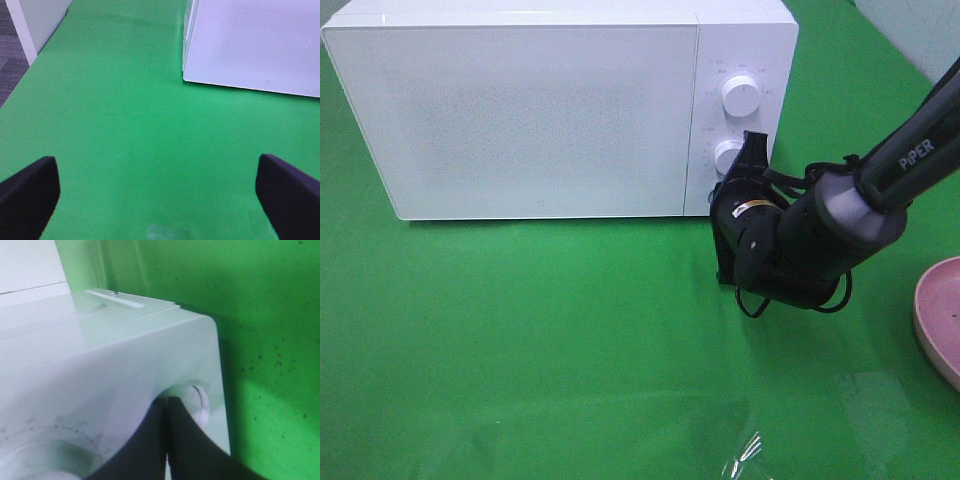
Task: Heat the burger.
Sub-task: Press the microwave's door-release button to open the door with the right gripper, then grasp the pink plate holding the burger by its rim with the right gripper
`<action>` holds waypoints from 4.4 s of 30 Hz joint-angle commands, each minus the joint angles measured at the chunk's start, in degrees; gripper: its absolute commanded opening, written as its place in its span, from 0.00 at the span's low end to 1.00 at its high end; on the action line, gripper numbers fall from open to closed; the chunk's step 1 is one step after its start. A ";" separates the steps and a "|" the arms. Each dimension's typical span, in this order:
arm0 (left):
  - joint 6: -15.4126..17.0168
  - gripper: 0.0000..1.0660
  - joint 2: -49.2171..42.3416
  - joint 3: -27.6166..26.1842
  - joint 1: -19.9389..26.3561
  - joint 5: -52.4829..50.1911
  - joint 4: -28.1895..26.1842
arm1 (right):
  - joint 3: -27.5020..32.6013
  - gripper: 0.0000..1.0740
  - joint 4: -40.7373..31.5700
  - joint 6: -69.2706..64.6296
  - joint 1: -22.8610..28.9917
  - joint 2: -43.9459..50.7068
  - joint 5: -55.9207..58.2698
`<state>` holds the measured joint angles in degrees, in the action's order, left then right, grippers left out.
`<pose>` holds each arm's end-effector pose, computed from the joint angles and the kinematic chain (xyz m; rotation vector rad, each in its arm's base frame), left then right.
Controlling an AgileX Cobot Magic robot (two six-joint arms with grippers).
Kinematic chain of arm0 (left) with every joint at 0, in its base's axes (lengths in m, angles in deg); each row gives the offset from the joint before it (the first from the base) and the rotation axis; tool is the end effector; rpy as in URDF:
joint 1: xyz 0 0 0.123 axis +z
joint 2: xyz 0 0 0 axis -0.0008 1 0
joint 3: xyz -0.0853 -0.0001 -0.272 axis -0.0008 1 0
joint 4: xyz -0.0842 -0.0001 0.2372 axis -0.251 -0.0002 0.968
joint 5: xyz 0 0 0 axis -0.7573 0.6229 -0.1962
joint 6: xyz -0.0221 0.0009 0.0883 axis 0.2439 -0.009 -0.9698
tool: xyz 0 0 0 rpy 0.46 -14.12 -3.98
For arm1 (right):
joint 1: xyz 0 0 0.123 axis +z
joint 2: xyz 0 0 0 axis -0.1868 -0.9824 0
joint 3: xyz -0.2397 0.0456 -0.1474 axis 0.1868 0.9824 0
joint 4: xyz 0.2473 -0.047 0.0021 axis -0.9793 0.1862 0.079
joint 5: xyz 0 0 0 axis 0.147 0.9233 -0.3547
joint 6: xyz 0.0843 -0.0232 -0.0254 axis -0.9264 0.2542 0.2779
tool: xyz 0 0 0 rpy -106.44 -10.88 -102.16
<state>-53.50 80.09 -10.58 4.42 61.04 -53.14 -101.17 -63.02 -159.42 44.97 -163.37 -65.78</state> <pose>-0.0084 -0.0032 0.2812 -0.1096 2.0332 -0.0068 0.3435 0.1743 0.0837 1.5322 1.3718 1.1015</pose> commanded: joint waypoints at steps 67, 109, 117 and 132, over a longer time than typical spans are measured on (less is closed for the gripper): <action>0.06 0.93 -0.86 0.17 0.11 -0.57 -0.40 | 11.29 0.00 0.00 14.78 2.98 12.95 2.81; 0.06 0.93 -0.86 0.17 0.11 -0.57 -0.40 | 9.34 0.09 34.55 76.72 -8.71 38.16 81.02; 0.06 0.93 -0.86 0.17 0.11 -0.57 -0.40 | 7.62 0.13 36.50 77.01 -8.71 39.82 87.78; 0.06 0.93 -0.86 0.17 0.11 -0.57 -0.40 | 7.56 0.75 46.87 78.67 -20.05 45.66 92.48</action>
<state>-53.50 80.09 -10.58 4.42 61.04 -53.14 -93.26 -18.21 -81.32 26.64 -118.28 24.91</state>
